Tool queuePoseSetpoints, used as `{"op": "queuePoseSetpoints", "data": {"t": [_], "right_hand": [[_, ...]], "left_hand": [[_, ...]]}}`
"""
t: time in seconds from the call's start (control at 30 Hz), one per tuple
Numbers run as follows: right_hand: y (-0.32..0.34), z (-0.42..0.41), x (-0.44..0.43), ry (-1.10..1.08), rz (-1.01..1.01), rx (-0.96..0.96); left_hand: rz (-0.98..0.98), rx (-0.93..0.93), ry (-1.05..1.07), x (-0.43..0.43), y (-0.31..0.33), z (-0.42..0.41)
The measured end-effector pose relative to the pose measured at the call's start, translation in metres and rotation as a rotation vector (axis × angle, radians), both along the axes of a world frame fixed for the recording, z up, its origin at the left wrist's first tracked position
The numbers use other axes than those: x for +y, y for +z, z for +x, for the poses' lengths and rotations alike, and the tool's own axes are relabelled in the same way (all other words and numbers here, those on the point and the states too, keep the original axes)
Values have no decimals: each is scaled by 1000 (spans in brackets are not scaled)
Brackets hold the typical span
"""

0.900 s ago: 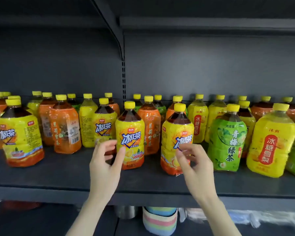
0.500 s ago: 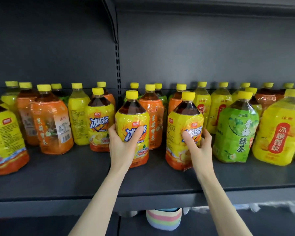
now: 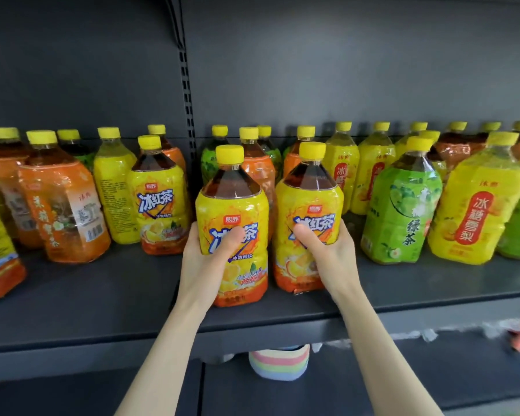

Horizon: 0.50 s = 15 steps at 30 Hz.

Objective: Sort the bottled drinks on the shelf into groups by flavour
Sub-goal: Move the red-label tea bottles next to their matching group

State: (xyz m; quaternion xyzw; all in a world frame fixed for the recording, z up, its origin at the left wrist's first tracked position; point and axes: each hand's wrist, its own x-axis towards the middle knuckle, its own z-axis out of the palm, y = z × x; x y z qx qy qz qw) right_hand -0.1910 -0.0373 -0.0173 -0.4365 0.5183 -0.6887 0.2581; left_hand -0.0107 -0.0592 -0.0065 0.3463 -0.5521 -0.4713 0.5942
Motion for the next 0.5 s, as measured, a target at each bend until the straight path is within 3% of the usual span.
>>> {"op": "queuePoseSetpoints", "data": {"t": [0.27,0.5], "right_hand": [[5,4,69,-80,-66,-20],[12,-66,161,-146,-78,-4]], "left_hand": [[-85,30,76,48,-2,-24],[-92,23,10,123,3,-95]]}}
